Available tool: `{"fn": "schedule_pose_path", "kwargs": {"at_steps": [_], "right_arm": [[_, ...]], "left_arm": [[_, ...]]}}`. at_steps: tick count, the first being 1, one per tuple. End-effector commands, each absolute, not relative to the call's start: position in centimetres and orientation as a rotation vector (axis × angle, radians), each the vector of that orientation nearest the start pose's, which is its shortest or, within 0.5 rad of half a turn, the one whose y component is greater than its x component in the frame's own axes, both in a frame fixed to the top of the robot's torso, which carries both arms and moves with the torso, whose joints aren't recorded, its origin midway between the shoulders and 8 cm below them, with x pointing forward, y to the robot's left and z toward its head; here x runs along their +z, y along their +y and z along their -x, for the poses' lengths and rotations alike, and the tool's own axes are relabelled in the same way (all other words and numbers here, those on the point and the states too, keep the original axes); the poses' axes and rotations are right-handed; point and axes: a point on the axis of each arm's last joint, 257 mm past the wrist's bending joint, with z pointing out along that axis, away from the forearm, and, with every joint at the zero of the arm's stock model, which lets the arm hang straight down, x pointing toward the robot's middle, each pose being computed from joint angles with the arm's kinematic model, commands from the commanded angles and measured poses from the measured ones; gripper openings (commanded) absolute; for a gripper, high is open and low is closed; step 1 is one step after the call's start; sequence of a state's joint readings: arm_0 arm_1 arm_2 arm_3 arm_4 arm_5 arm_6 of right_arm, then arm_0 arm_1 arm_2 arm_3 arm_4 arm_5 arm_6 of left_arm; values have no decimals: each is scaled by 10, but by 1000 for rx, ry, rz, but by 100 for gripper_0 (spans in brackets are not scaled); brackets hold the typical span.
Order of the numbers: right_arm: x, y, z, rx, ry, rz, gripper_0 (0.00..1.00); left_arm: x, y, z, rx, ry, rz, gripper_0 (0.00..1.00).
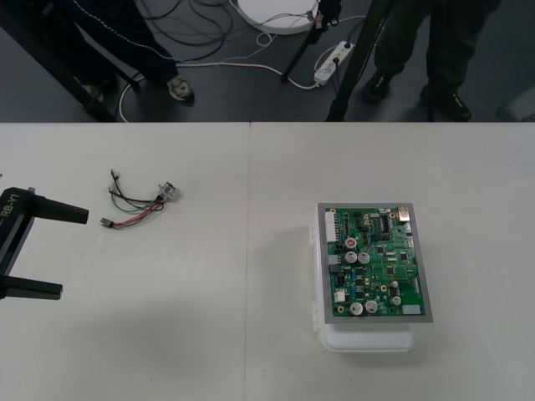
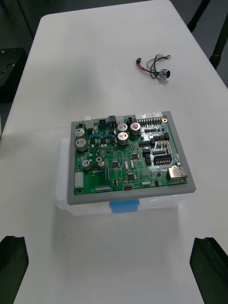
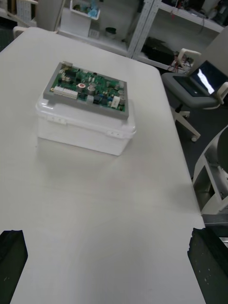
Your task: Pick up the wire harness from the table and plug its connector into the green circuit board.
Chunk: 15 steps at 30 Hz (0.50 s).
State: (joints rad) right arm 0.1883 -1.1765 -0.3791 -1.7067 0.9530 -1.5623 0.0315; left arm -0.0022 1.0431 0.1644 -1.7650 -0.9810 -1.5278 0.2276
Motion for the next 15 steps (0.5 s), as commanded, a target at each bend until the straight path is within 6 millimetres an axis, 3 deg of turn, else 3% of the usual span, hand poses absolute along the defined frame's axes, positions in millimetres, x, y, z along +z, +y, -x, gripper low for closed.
{"fn": "schedule_pose_path", "kwargs": {"at_steps": [1,10,15], "right_arm": [[-114,-320,-294,608,1529,1609,100],[-113,-318,-289,641,1543,1604,100],[-109,-317,-295,693,1587,1517,100]], "left_arm": [[-125,237,-321,-867,1510,-1555,100],[-144,248,-359,-735,1484,-1661,100],[-149,257,-380,-583,1433,-1784,100]]}}
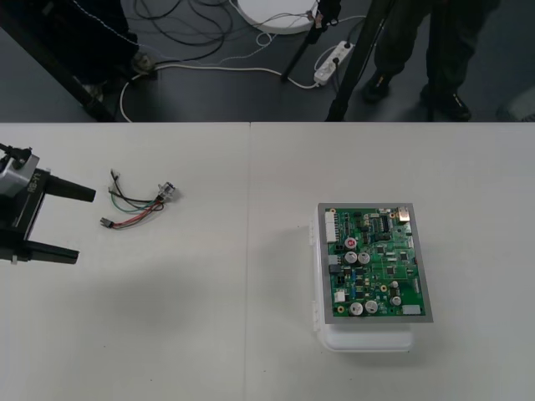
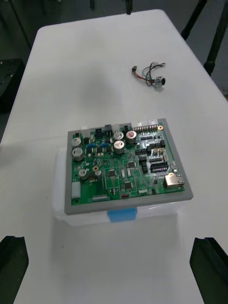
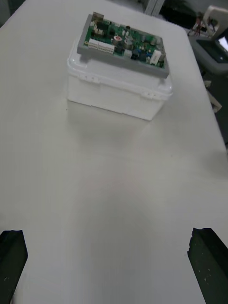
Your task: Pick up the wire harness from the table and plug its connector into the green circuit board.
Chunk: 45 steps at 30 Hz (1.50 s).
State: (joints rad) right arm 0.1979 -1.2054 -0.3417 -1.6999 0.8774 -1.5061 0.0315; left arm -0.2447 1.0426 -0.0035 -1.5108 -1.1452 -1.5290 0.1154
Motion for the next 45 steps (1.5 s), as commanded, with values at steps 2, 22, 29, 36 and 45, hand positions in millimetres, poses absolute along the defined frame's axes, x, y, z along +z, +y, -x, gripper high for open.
{"fn": "schedule_pose_path", "kwargs": {"at_steps": [2,22,29,36,45], "right_arm": [[-105,-317,-299,682,1554,1509,100],[-129,-293,-294,850,1301,1309,100],[-141,-285,-302,820,1201,1322,100],[-145,-278,-307,808,1103,1331,100],[-146,-274,-307,807,989,1363,100]], "left_arm": [[-149,259,-386,-527,1410,-1833,100],[-140,256,-447,-18,939,-2318,100],[-124,252,-475,191,708,-2378,100],[-118,249,-498,373,525,-2387,100],[-108,242,-507,535,257,-2407,100]]}}
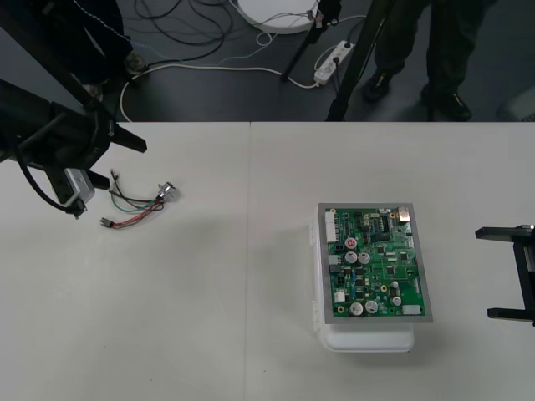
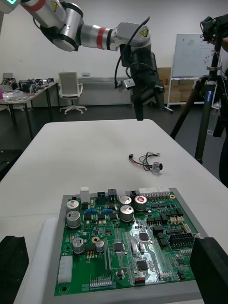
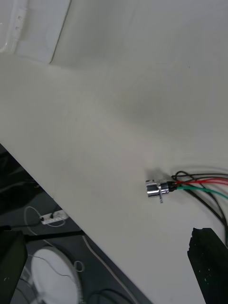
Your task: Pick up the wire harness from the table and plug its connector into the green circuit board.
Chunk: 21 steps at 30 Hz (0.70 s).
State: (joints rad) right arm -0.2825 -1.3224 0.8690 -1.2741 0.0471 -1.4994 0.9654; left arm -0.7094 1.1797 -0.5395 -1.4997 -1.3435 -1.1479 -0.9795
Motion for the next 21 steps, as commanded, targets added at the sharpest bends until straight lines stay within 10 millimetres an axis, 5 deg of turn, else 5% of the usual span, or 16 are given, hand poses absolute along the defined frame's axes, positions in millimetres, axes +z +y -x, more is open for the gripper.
{"fn": "schedule_pose_path", "kwargs": {"at_steps": [1,21], "right_arm": [[-147,-274,-308,812,987,1364,100],[-148,-257,-330,874,986,1256,100]], "left_arm": [[-105,240,-508,563,211,-2410,100],[-105,228,-518,964,-476,-2426,100]]}}
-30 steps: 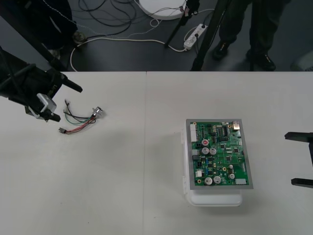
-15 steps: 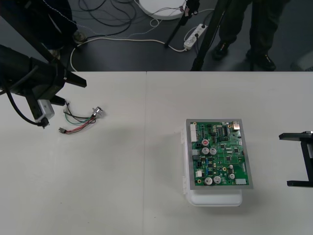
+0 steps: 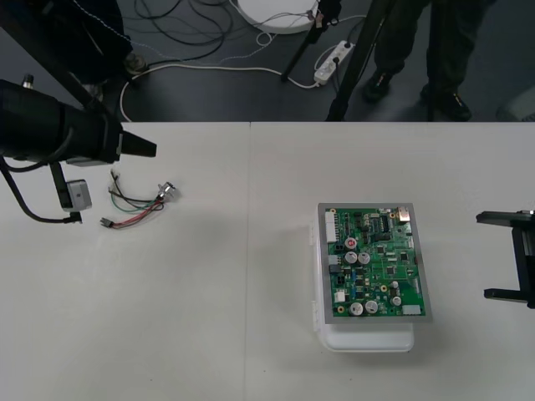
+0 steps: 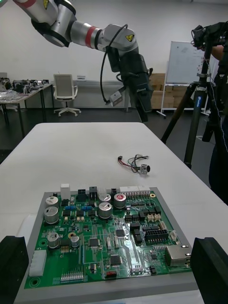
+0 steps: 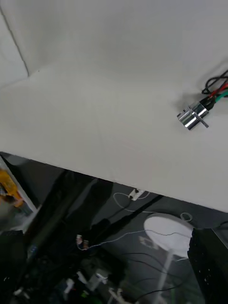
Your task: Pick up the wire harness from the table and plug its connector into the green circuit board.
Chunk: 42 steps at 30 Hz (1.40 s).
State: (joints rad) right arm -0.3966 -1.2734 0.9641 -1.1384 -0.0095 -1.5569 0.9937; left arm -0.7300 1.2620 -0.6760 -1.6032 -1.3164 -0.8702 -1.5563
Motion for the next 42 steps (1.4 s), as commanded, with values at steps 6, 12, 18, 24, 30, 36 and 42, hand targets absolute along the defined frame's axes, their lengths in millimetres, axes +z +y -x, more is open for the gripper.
{"fn": "schedule_pose_path", "kwargs": {"at_steps": [6,12,18,24,30,36,42], "right_arm": [[-161,-252,-324,897,1000,1269,100],[-177,-245,-317,919,1008,1307,100],[-185,-247,-319,910,1034,1302,100],[-192,-243,-321,902,1044,1294,100],[-196,-242,-321,892,1045,1309,100],[-194,-242,-322,892,1040,1301,100],[-183,-241,-316,928,1006,1277,100]], "left_arm": [[-107,225,-518,1049,-695,-2409,100],[-105,226,-522,1129,-863,-2391,100],[-106,229,-524,1178,-1010,-2378,100],[-119,230,-524,1220,-1162,-2357,100],[-127,228,-522,1211,-1277,-2349,100],[-139,232,-525,1185,-1323,-2380,100],[-153,245,-532,1176,-1320,-2426,100]]}}
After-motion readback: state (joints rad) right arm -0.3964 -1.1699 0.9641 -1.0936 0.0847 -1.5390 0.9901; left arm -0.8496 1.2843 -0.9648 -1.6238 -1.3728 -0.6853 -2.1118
